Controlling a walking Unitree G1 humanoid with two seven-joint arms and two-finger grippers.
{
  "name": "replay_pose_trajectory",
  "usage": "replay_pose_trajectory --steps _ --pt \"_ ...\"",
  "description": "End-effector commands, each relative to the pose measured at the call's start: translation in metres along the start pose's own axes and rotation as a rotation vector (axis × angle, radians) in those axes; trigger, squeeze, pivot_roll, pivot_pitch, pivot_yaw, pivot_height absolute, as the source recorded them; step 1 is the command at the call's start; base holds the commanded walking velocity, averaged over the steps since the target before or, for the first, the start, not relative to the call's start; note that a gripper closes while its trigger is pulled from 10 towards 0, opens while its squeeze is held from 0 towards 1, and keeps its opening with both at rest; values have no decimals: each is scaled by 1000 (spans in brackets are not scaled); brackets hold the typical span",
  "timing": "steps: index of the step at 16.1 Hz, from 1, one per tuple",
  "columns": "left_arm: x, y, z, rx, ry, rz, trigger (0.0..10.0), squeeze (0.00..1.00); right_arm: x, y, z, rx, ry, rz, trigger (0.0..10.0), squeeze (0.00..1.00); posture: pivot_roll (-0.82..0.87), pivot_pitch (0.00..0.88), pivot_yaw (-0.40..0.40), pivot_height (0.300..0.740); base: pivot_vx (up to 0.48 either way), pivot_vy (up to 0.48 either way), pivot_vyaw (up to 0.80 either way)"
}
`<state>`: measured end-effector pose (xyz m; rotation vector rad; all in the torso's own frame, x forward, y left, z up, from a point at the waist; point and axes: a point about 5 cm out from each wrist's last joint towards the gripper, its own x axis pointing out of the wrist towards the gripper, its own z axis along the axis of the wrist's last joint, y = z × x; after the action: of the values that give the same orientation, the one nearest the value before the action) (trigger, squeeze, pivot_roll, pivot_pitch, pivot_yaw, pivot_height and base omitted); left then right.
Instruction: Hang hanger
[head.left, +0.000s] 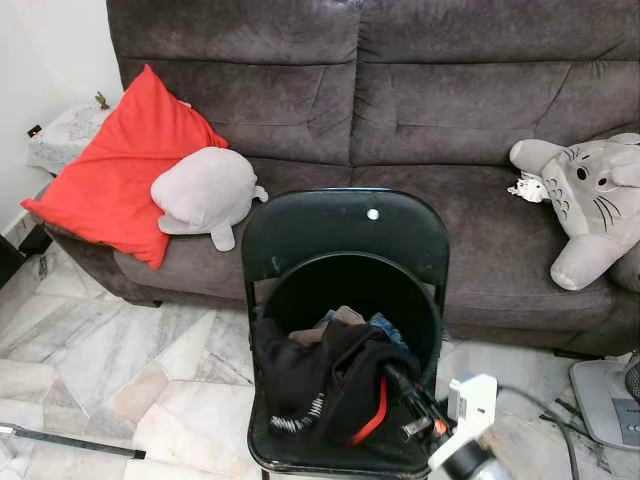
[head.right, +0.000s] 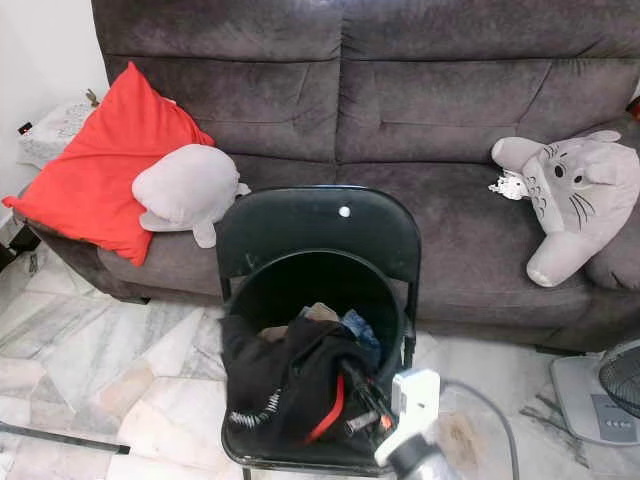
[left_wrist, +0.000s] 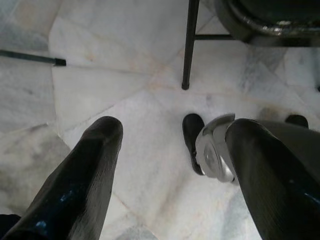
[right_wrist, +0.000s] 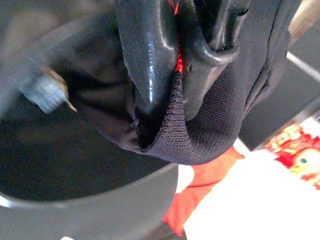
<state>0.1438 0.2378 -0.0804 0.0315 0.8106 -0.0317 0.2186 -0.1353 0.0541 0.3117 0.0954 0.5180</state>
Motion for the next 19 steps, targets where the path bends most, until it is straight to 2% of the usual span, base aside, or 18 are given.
replay_pose_trajectory --steps 1,2,3,4,5,6,7,8,9,10,13,16,19 --pt "-1 3 -1 -1 2 14 10000 0 0 3 3 -3 -8 -17 0 0 -69 104 114 721 0 0 0" --pt "0 3 2 1 -5 13 10000 0 0 0 6 -4 -24 -81 0 0 -71 101 117 721 0 0 0" --pt "0 3 2 2 -5 13 10000 0 4 -10 23 -3 -108 -201 0 0 -73 94 118 721 0 0 0" --pt "0 3 3 3 -5 13 10000 0 5 -13 28 -10 -132 -238 0 0 -73 94 118 721 0 0 0" --pt "1 4 4 3 -7 16 10000 0 9 -19 44 -40 -208 -350 0 0 -78 87 119 721 0 0 0" --pt "1 4 6 4 -10 16 10000 0 10 -21 51 -17 -250 -405 0 0 -79 85 119 721 0 0 0" --pt "3 4 8 5 -18 15 10000 0 11 -23 60 65 -319 -500 0 0 -80 82 121 721 0 0 0" --pt "3 3 9 6 -21 15 10000 0 14 -20 64 100 -339 -508 1373 0 -81 83 122 721 0 0 0" --pt "3 3 10 6 -23 14 10000 0 17 -15 68 76 -340 -489 8118 0 -84 82 124 721 0 0 0" --pt "5 0 12 9 -31 9 10000 0 21 -10 71 53 -336 -468 10000 0 -90 85 124 721 0 0 0" --pt "8 -13 13 9 -39 -2 10000 0 22 -8 71 36 -317 -479 10000 0 -89 90 118 721 0 0 0" --pt "6 -24 -2 -2 9 -1 10000 0 22 -9 73 12 -307 -493 10000 0 -94 94 114 721 0 0 0" --pt "1 -25 -14 -7 51 10 10000 0 26 -8 78 26 -322 -483 10000 0 -91 100 110 721 0 0 0"
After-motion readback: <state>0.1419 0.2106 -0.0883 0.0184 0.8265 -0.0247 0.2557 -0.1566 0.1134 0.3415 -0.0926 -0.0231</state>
